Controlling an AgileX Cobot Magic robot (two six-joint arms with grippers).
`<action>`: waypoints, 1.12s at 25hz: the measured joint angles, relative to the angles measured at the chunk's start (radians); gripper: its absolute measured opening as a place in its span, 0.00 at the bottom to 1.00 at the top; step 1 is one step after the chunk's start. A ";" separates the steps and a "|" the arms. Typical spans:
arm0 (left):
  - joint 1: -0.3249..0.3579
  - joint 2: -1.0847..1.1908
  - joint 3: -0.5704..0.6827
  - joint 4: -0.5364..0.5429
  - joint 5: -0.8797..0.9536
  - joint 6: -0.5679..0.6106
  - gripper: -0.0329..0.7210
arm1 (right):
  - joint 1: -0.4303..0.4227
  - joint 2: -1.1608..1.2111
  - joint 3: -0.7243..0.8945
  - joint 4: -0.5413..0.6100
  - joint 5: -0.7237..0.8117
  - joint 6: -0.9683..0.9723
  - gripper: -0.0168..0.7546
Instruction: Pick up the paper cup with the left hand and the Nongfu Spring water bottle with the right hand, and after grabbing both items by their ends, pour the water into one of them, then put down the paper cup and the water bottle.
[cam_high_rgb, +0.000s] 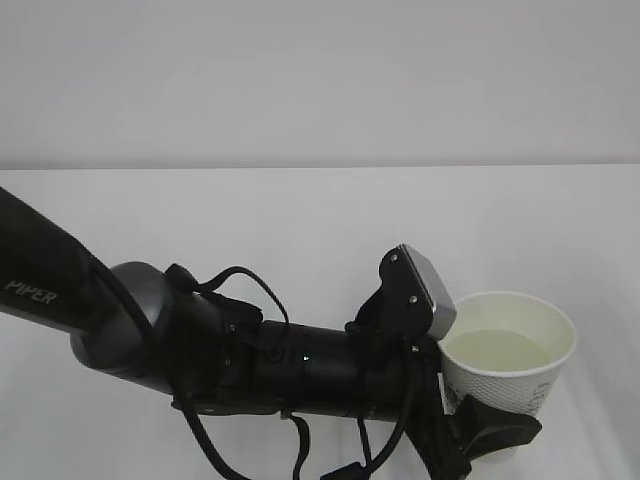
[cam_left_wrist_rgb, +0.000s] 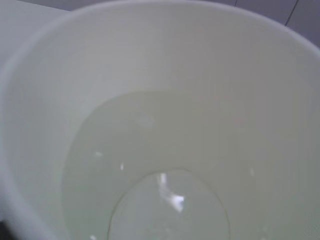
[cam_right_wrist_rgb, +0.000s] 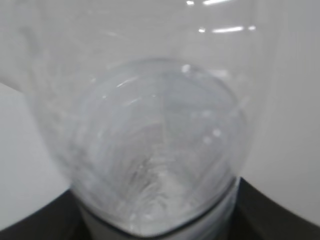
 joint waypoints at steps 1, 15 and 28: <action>0.000 0.000 0.000 0.000 0.000 0.000 0.76 | 0.000 0.000 0.000 0.000 0.000 0.018 0.54; 0.000 0.000 0.000 -0.082 0.000 0.000 0.76 | 0.000 0.000 0.000 0.000 0.000 0.294 0.54; 0.003 0.000 0.000 -0.104 0.000 0.000 0.76 | 0.000 0.111 0.000 0.000 -0.077 0.357 0.54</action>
